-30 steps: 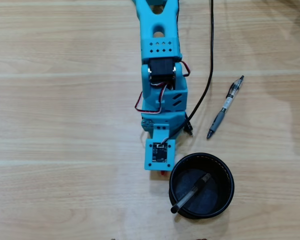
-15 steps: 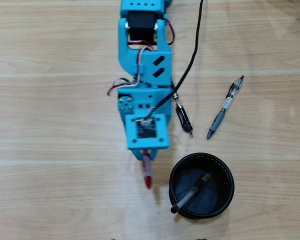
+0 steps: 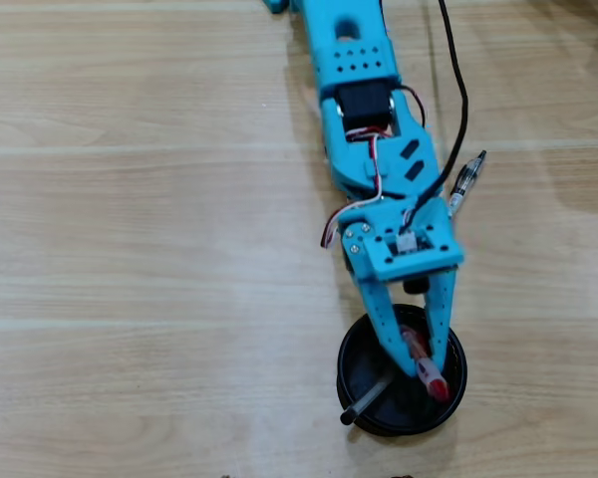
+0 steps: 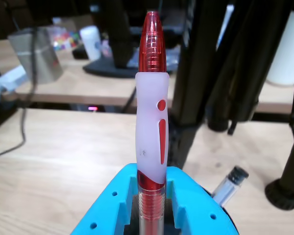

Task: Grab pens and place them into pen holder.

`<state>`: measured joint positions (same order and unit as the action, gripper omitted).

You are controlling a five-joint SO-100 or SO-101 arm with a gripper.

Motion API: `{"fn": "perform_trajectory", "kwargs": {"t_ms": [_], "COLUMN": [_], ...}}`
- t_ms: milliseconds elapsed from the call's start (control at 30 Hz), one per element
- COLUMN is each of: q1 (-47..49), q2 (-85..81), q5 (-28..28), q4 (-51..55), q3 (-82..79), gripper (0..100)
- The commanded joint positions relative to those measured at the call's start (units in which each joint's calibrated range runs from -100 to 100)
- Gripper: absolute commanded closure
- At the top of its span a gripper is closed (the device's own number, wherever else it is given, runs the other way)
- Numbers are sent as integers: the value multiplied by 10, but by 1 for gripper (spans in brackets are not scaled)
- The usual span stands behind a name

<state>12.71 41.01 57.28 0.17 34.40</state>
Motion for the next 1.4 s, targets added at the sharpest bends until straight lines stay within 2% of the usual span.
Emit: {"fn": "perform_trajectory", "kwargs": {"t_ms": [0, 167, 400, 500, 567, 667, 733, 800, 900, 1000, 1067, 1367], "q1": [2, 1, -6, -14, -17, -23, -35, -36, -8, 25, 38, 9], "q2": [38, 56, -4, -68, -147, -287, -348, -358, -343, -322, -309, -229], "q5": [4, -1, -5, -69, -117, -175, -201, -202, -201, -202, -202, -202], "q4": [-24, -24, -18, 29, 162, 482, 680, 803, 796, 718, 684, 662], "q3": [85, 117, 111, 99, 77, 23, -37, -114, -243, -312, -323, -323], "gripper": [97, 88, 92, 93, 93, 92, 92, 92, 91, 82, 78, 78]}}
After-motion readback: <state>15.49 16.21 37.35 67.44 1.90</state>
